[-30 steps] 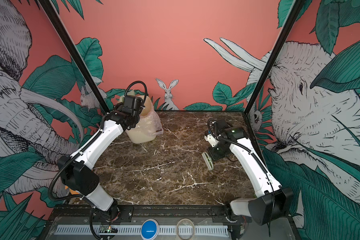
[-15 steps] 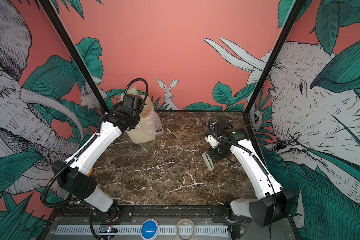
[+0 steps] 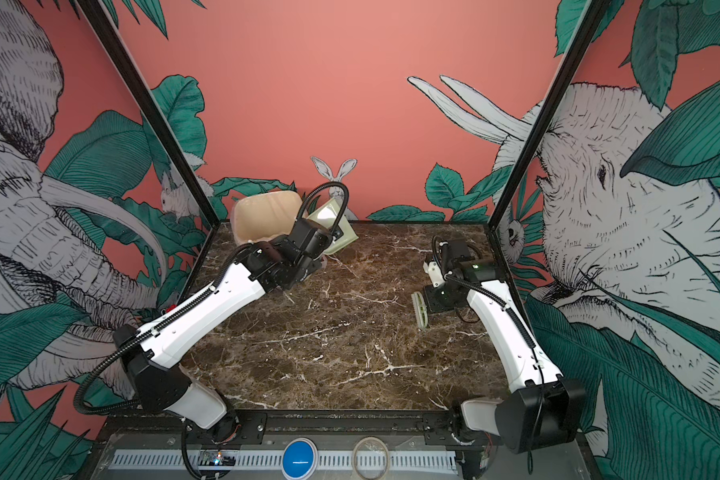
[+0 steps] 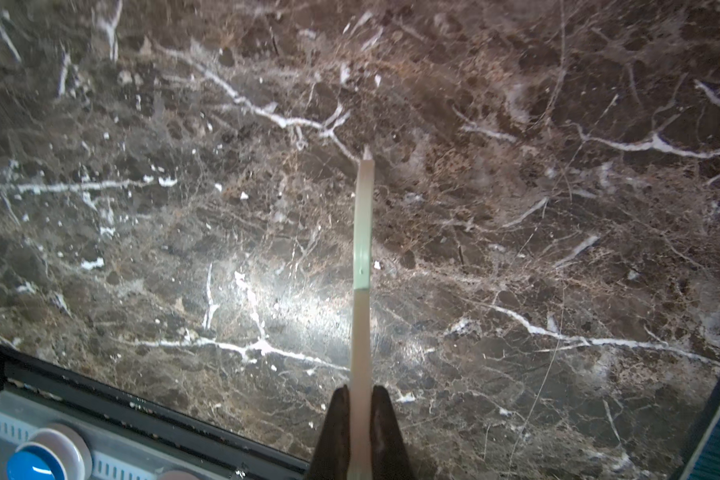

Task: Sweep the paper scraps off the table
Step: 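Lower the dustpan with the left while the right gripper sets the brush down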

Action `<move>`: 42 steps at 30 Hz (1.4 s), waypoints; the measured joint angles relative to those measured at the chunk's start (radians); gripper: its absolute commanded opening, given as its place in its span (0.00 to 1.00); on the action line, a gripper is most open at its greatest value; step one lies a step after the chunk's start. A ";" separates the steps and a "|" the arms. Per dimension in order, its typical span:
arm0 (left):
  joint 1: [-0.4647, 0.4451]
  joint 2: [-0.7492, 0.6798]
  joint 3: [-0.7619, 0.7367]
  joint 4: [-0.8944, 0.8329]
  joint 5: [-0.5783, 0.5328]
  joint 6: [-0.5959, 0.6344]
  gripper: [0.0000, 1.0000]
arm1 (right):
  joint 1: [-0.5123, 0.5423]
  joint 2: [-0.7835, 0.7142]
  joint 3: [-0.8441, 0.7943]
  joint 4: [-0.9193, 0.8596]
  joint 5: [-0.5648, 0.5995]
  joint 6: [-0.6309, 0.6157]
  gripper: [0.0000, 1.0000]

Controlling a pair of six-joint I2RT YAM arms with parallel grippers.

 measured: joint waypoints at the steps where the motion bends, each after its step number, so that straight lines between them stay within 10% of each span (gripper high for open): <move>1: -0.007 0.000 -0.029 0.009 0.031 -0.033 0.14 | -0.018 0.001 -0.003 0.026 -0.016 0.015 0.00; 27: -0.034 -0.002 -0.450 0.241 0.377 -0.355 0.15 | -0.288 0.076 -0.395 0.579 -0.345 0.346 0.01; 35: -0.034 -0.002 -0.468 0.269 0.411 -0.381 0.15 | -0.333 0.049 -0.509 0.589 -0.347 0.357 0.50; 42: -0.034 0.005 -0.472 0.287 0.425 -0.392 0.15 | -0.347 -0.030 -0.543 0.529 -0.294 0.345 0.66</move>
